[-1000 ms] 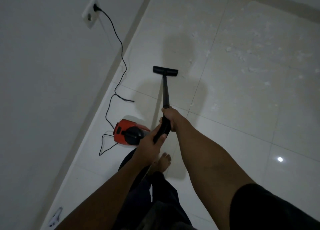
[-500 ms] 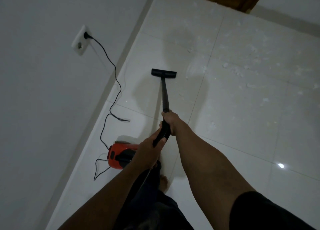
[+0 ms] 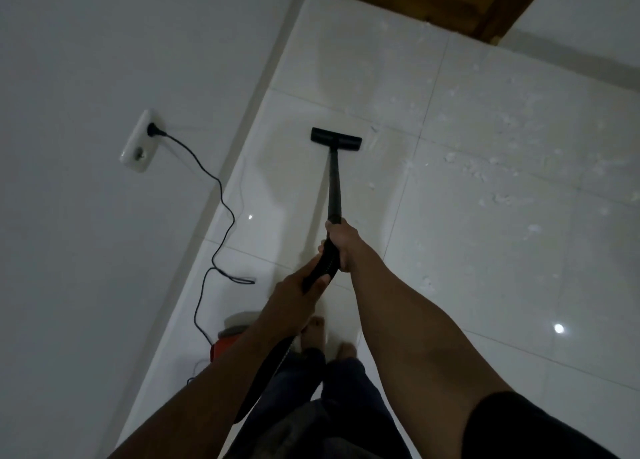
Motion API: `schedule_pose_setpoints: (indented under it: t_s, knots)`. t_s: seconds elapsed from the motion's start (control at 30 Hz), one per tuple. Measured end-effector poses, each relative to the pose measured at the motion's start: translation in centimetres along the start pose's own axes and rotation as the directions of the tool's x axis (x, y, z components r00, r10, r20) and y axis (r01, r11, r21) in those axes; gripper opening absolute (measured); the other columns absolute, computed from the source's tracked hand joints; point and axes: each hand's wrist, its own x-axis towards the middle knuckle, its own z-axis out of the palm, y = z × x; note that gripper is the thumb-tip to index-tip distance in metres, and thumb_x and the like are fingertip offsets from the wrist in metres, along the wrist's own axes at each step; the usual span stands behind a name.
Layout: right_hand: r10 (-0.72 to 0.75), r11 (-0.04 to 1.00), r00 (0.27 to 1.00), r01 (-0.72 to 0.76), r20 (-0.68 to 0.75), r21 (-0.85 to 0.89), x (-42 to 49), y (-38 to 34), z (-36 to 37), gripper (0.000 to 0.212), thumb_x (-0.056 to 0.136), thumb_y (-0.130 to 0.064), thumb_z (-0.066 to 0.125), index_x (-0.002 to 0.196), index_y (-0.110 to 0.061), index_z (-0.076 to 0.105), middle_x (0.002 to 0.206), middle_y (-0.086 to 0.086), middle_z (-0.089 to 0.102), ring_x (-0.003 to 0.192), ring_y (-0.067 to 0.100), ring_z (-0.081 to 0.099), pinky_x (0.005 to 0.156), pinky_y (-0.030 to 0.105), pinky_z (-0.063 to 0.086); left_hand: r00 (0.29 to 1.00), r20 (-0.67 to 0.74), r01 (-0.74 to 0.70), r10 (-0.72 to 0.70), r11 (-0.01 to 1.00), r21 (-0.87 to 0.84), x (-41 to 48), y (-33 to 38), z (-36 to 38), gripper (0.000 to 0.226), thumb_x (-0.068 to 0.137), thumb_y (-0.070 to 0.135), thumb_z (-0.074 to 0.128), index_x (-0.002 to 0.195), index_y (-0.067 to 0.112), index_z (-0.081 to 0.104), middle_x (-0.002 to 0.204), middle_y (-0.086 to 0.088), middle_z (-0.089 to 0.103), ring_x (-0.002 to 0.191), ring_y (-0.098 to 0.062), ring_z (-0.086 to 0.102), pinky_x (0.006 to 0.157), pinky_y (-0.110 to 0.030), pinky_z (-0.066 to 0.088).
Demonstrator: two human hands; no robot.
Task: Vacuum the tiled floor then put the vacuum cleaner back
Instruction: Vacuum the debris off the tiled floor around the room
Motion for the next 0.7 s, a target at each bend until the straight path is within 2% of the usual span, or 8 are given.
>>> schedule_pose_setpoints:
  t_s: [0.07, 0.17, 0.23, 0.3, 0.37, 0.43, 0.53, 0.7]
  knots:
    - [-0.002, 1.0, 1.0, 0.002, -0.001, -0.003, 0.5, -2.1, -0.1, 0.022, 0.109, -0.023, 0.05, 0.131, -0.02, 0.05, 0.078, 0.011, 0.056, 0.06, 0.021, 0.055, 0.046, 0.028, 0.053, 1.0, 0.008, -0.012, 0.012, 1.0, -0.009, 1.7, 1.1, -0.8, 0.047, 0.101, 0.054, 0.044, 0.147, 0.057, 0.034, 0.062, 0.017, 0.065, 0.049, -0.001, 0.057, 0.047, -0.015, 0.046]
    - [-0.013, 1.0, 1.0, 0.013, -0.015, -0.018, 1.4, -5.2, -0.2, 0.029, 0.11, -0.022, 0.048, 0.138, -0.016, 0.048, 0.078, 0.011, 0.055, 0.059, 0.021, 0.054, 0.048, 0.031, 0.052, 1.0, 0.014, 0.006, -0.006, 0.999, -0.053, 4.2, 2.9, -1.9, 0.041, 0.102, 0.053, 0.046, 0.121, 0.085, 0.029, 0.058, 0.017, 0.063, 0.043, -0.004, 0.054, 0.041, -0.019, 0.046]
    - [-0.031, 0.999, 0.999, 0.03, -0.013, -0.028, 2.1, -7.2, 0.0, 0.029, 0.111, -0.021, 0.047, 0.139, -0.015, 0.048, 0.079, 0.011, 0.055, 0.059, 0.022, 0.054, 0.048, 0.032, 0.052, 1.0, -0.003, 0.026, -0.026, 0.998, -0.054, 6.0, 4.1, -2.6, 0.042, 0.101, 0.053, 0.047, 0.115, 0.088, 0.027, 0.06, 0.024, 0.064, 0.042, -0.005, 0.055, 0.039, -0.022, 0.046]
    - [-0.052, 0.998, 0.999, 0.051, -0.012, -0.046, 2.9, -9.6, 0.2, 0.028, 0.111, -0.021, 0.047, 0.137, -0.013, 0.048, 0.08, 0.012, 0.055, 0.06, 0.021, 0.055, 0.047, 0.031, 0.053, 0.999, -0.005, 0.045, -0.045, 0.998, -0.051, 8.0, 5.2, -3.4, 0.042, 0.102, 0.051, 0.048, 0.127, 0.079, 0.031, 0.059, 0.022, 0.064, 0.038, -0.006, 0.054, 0.038, -0.022, 0.046]
    - [-0.063, 0.996, 0.998, 0.062, -0.029, -0.058, 3.8, -11.8, 0.3, 0.026, 0.11, -0.022, 0.048, 0.134, -0.012, 0.049, 0.083, 0.012, 0.056, 0.061, 0.021, 0.056, 0.049, 0.031, 0.053, 0.999, -0.008, 0.048, -0.048, 0.998, -0.031, 10.0, 6.3, -4.1, 0.046, 0.103, 0.048, 0.048, 0.143, 0.062, 0.033, 0.055, 0.011, 0.062, 0.036, -0.008, 0.054, 0.037, -0.022, 0.045]
    - [-0.054, 0.998, 0.998, 0.054, -0.021, -0.033, 5.0, -14.3, 0.4, 0.023, 0.11, -0.022, 0.048, 0.132, -0.014, 0.049, 0.085, 0.012, 0.056, 0.062, 0.021, 0.056, 0.052, 0.031, 0.053, 0.999, -0.013, 0.04, -0.04, 0.999, 0.003, 12.5, 7.4, -4.9, 0.048, 0.104, 0.045, 0.047, 0.149, 0.053, 0.033, 0.06, 0.008, 0.063, 0.037, -0.005, 0.054, 0.039, -0.019, 0.044]
    - [-0.056, 0.998, 0.998, 0.056, -0.021, -0.003, 7.2, -18.5, 0.4, 0.02, 0.11, -0.021, 0.049, 0.129, -0.014, 0.05, 0.084, 0.012, 0.056, 0.061, 0.02, 0.056, 0.05, 0.03, 0.054, 1.0, -0.006, 0.031, -0.031, 0.999, 0.044, 16.8, 9.2, -6.3, 0.049, 0.105, 0.043, 0.047, 0.152, 0.045, 0.033, 0.072, 0.009, 0.061, 0.04, 0.004, 0.055, 0.04, -0.012, 0.042]
    - [-0.069, 0.997, 0.996, 0.07, -0.053, 0.017, 10.4, -24.4, 0.3, 0.032, 0.109, -0.02, 0.05, 0.141, -0.014, 0.049, 0.084, 0.012, 0.055, 0.06, 0.02, 0.054, 0.045, 0.028, 0.054, 0.999, 0.012, 0.042, -0.043, 0.998, 0.056, 23.1, 11.5, -8.1, 0.049, 0.104, 0.045, 0.047, 0.151, 0.046, 0.033, 0.057, 0.01, 0.057, 0.039, 0.001, 0.054, 0.041, -0.016, 0.044]
